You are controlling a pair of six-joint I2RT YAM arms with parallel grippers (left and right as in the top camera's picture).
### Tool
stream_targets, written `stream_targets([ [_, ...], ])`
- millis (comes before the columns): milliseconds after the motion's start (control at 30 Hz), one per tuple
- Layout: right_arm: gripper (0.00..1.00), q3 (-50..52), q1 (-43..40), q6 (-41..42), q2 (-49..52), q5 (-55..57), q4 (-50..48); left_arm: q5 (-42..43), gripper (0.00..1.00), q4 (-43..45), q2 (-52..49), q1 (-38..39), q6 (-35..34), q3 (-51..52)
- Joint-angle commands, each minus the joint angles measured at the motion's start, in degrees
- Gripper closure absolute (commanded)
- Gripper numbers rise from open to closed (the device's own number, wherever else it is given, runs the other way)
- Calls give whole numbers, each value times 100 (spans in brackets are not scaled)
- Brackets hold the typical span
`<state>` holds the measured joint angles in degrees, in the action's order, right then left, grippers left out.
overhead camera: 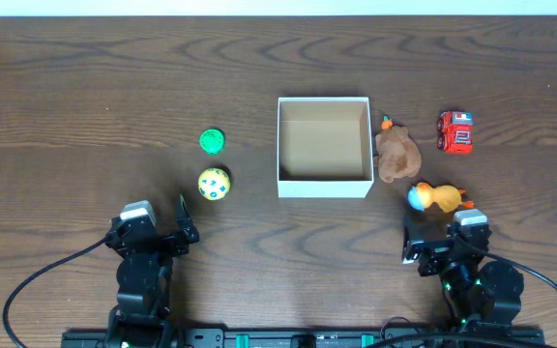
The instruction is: Pack container
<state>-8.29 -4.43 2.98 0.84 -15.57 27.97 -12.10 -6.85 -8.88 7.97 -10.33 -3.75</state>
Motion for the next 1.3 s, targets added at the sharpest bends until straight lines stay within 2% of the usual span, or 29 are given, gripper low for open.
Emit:
stream_targets([
  [0,1,-44,42,518,57,-428,-162,15,2,-391,-109,-28,-315,-243],
  [200,1,-708,42,656,999,-378,-369,11,2,-909,-1062,-28,-306,-1392],
  [367,1,-2022,42,339,2638,-374,-275,2,2,-1274,-2385,-31,-140,-2715],
  [600,1,-4618,44,2,5399,-374,922,-192,2,-2103,-4229,-168,-28,-4282],
  [833,1,-6708,129,-457,7901,-24,2236,293,2,-2575,-5488,-529,-31,-5178],
  [933,1,-7018,223,-433,8642,-44,2457,564,2,-2603,-5772,-761,-31,-5285],
  [1133,1,-7025,291,-354,9670,-1095,2409,911,2,-2721,-6083,-1169,-28,-5285],
  [1200,1,-7025,326,-234,9914,-1113,2374,911,2,-2743,-6133,-1228,-26,-5285],
  [1267,1,-7025,404,61,10157,-658,2352,909,2,-2763,-6183,-1261,-26,-5281],
])
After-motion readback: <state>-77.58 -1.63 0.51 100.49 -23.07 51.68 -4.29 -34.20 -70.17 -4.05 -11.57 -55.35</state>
